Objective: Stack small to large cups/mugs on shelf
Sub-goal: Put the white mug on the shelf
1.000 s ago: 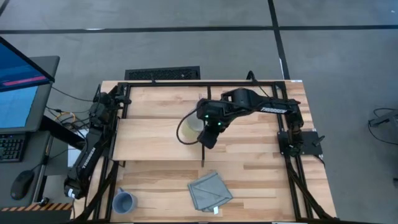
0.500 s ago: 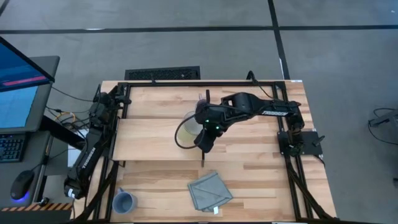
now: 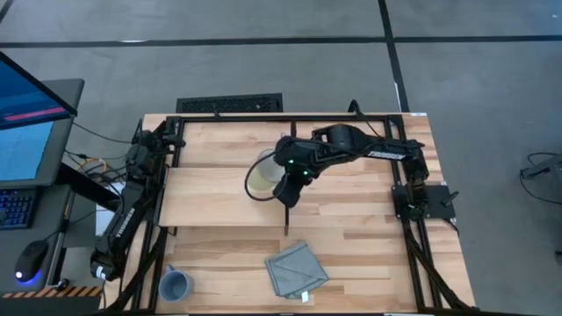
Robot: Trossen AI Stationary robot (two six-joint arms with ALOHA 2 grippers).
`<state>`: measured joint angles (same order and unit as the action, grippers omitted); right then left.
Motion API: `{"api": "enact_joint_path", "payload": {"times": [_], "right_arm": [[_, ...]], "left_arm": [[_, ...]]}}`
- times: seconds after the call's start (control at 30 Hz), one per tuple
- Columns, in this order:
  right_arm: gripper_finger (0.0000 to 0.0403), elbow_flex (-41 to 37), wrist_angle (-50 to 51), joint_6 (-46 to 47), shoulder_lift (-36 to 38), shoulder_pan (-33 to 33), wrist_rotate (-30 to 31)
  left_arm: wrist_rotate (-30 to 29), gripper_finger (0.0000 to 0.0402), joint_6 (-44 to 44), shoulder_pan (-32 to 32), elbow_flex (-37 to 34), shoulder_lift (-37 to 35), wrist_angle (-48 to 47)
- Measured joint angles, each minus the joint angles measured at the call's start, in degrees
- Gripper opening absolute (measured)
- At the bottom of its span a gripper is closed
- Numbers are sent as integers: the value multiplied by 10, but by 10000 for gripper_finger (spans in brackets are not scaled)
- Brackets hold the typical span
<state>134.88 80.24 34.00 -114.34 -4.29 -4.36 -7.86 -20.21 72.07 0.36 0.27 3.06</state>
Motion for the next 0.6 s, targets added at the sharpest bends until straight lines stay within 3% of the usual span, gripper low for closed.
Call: {"api": "enact_joint_path", "payload": {"times": [0.6], "right_arm": [[66,-1,12,-25,-61,3,-18]], "left_arm": [[1,159,27,-1,0,1,-1]]}}
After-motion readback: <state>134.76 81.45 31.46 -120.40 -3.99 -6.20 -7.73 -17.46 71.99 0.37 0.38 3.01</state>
